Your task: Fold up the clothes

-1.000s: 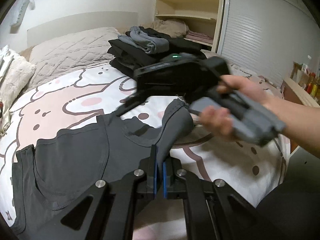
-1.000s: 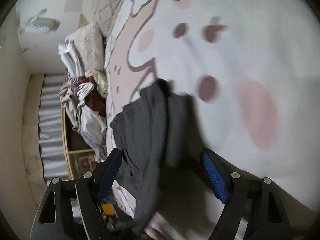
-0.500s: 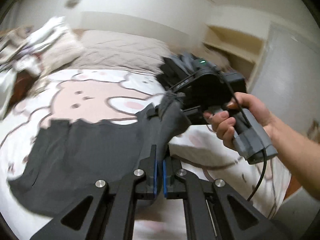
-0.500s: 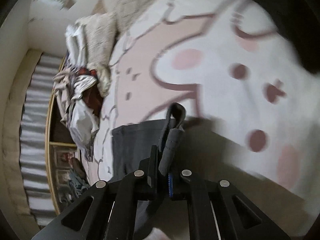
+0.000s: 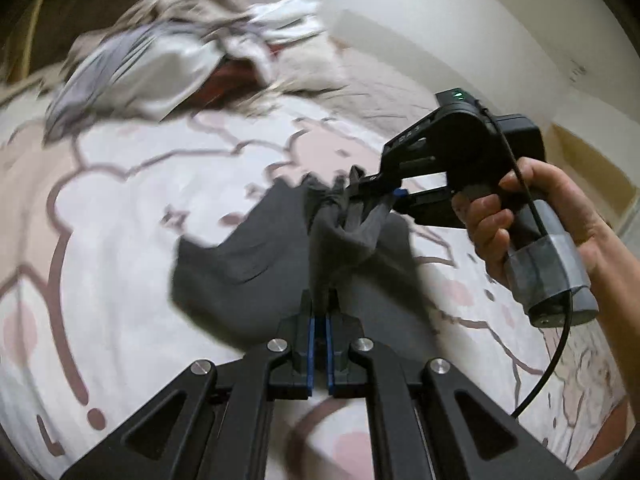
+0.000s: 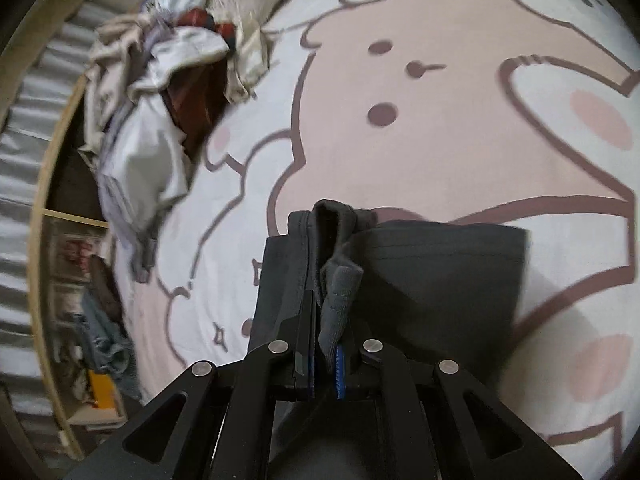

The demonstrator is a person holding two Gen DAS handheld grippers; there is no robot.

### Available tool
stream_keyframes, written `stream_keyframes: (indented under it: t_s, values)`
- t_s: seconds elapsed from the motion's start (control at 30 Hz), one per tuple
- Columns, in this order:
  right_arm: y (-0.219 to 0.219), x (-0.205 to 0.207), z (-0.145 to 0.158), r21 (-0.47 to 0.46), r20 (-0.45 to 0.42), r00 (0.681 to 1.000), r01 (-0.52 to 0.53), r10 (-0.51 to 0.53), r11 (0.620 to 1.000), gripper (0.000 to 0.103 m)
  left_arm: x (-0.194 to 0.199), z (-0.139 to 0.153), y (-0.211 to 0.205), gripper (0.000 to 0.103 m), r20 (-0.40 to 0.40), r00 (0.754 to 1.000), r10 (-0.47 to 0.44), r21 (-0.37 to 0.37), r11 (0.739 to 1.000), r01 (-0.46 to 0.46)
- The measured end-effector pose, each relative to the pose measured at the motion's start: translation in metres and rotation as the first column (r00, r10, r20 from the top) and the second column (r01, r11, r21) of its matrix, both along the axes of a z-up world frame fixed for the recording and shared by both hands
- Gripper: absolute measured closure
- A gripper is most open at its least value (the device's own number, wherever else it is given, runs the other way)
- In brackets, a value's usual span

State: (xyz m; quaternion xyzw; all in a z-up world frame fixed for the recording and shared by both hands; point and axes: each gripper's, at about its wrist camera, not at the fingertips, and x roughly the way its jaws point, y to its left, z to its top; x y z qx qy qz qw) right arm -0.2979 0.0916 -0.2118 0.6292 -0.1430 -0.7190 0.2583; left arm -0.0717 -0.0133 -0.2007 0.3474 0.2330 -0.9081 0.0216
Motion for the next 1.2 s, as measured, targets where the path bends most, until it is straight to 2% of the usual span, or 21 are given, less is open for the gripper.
stream_keyframes:
  t_s: [0.17,0.27,0.3,0.33,0.37,0.4,0.53,0.6,0.67,0.7,0.73,0.8,0.87,0.97,1.03,1.1,1.13,1.2]
  values:
    - [-0.032,0.002,-0.009,0.098,-0.026,1.0,-0.003,0.005,0.995,0.095,0.0,-0.023,-0.024,0.098,0.056,0.997,0.047,0.083,0.995,-0.052]
    - [-0.042,0.003,-0.008,0.033,-0.032,0.999,-0.024,0.025,0.999,0.091,0.001,-0.036,-0.032,0.098,0.098,0.993,0.066,0.135,0.988,-0.079]
    - [-0.045,0.003,-0.007,0.011,-0.035,0.999,-0.031,0.031,0.999,0.069,0.002,-0.037,-0.033,0.098,0.099,0.993,0.067,0.148,0.986,-0.081]
    - [-0.048,0.004,-0.007,-0.011,-0.037,0.999,-0.038,0.037,0.999,0.032,0.003,-0.037,-0.035,0.098,0.099,0.993,0.066,0.159,0.984,-0.081]
    - [-0.051,0.004,-0.006,-0.033,-0.04,0.998,-0.045,0.044,0.998,0.019,0.003,-0.037,-0.036,0.098,0.1,0.993,0.065,0.169,0.982,-0.081]
    - [-0.054,0.004,-0.005,-0.055,-0.043,0.998,-0.052,0.05,0.997,0.014,0.003,-0.037,-0.037,0.098,0.102,0.993,0.063,0.178,0.981,-0.08]
    - [-0.041,0.01,0.018,-0.199,-0.068,0.997,-0.043,0.03,0.979,0.015,0.004,-0.037,-0.047,0.098,0.122,0.99,0.069,0.231,0.968,-0.096]
    - [-0.022,0.023,0.033,-0.183,-0.112,0.994,-0.032,0.012,0.983,0.018,0.008,-0.035,-0.055,0.098,0.136,0.987,0.088,0.254,0.96,-0.121]
    - [-0.002,0.042,0.045,-0.116,-0.178,0.984,-0.027,0.006,0.993,0.043,0.013,-0.031,-0.062,0.098,0.158,0.98,0.125,0.247,0.955,-0.162]
    - [0.006,0.054,0.046,-0.061,-0.203,0.979,-0.012,-0.001,0.998,0.062,0.015,-0.027,-0.065,0.098,0.156,0.978,0.141,0.233,0.957,-0.175]
    - [0.015,0.066,0.047,-0.008,-0.226,0.974,0.006,-0.008,1.0,0.07,0.016,-0.021,-0.068,0.098,0.146,0.977,0.155,0.215,0.959,-0.184]
    - [0.032,0.095,0.035,0.027,-0.215,0.976,0.035,-0.029,0.999,0.077,0.021,-0.007,-0.071,0.098,0.114,0.978,0.174,0.167,0.967,-0.192]
    - [0.043,0.119,0.021,0.029,-0.185,0.982,0.053,-0.047,0.998,0.077,0.025,0.012,-0.07,0.098,0.057,0.986,0.157,0.103,0.981,-0.162]
    - [0.051,0.15,0.007,0.014,-0.177,0.981,0.084,-0.08,0.996,0.077,0.021,0.034,-0.061,0.098,0.001,0.999,0.045,0.054,0.998,-0.045]
    - [0.053,0.167,0.003,-0.011,-0.198,0.974,0.107,-0.107,0.994,0.077,0.01,0.037,-0.051,0.098,0.016,0.997,-0.075,0.071,0.995,0.074]
    - [0.048,0.173,0.002,-0.045,-0.228,0.967,0.108,-0.116,0.993,0.077,-0.004,0.032,-0.04,0.098,0.05,0.985,-0.167,0.1,0.982,0.161]
    - [0.044,0.174,0.001,-0.054,-0.238,0.964,0.104,-0.114,0.993,0.077,-0.015,0.028,-0.035,0.098,0.076,0.977,-0.201,0.1,0.976,0.193]
    - [0.037,0.173,-0.008,-0.007,-0.246,0.963,0.116,-0.114,0.993,0.077,-0.032,0.015,-0.031,0.098,0.131,0.966,-0.225,0.08,0.973,0.216]
